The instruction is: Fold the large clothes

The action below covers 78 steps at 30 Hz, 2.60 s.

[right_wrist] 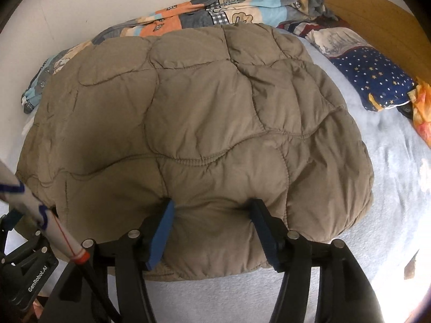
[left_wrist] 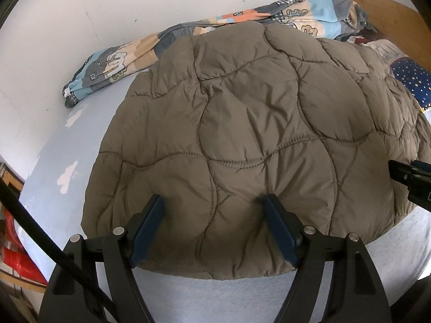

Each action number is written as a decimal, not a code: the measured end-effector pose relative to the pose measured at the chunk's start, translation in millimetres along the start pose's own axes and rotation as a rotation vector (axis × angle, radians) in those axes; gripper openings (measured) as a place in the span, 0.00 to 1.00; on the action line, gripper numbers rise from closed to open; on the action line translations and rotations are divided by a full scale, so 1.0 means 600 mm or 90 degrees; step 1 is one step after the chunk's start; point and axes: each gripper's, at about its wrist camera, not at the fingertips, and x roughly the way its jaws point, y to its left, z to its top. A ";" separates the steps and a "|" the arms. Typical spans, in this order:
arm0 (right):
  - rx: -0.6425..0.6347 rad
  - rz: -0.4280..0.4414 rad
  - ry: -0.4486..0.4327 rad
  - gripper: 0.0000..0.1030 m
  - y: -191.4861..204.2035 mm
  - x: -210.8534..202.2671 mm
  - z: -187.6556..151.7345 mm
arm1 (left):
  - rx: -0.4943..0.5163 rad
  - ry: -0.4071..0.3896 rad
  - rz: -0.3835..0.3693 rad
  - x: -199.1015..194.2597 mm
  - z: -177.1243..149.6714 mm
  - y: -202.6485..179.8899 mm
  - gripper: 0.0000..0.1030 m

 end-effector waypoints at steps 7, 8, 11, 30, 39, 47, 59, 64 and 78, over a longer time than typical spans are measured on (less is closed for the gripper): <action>0.005 0.001 -0.030 0.66 0.000 -0.022 0.005 | -0.012 -0.010 -0.010 -0.009 0.003 0.011 0.74; 0.005 0.003 -0.048 0.66 0.001 -0.032 0.006 | -0.015 -0.015 -0.011 -0.012 0.003 0.012 0.74; -0.006 0.011 -0.091 0.66 0.012 -0.053 0.016 | -0.014 -0.027 -0.008 -0.018 0.007 0.011 0.74; 0.004 0.028 -0.036 0.69 0.055 0.000 0.049 | -0.015 -0.031 -0.022 -0.019 0.013 0.022 0.74; 0.057 0.022 -0.095 0.69 0.007 -0.039 0.065 | -0.021 -0.038 -0.021 -0.022 0.016 0.026 0.74; 0.169 -0.014 -0.011 0.69 -0.076 0.001 0.060 | -0.028 -0.038 -0.021 -0.021 0.021 0.030 0.74; 0.051 -0.045 -0.226 0.70 -0.003 -0.186 0.008 | -0.082 -0.138 -0.032 -0.156 0.007 0.074 0.74; 0.038 0.009 -0.272 0.74 0.012 -0.304 -0.067 | -0.088 -0.180 -0.054 -0.273 -0.024 0.089 0.74; -0.065 0.107 -0.362 0.89 0.087 -0.520 -0.245 | -0.086 -0.219 -0.032 -0.459 -0.112 0.125 0.89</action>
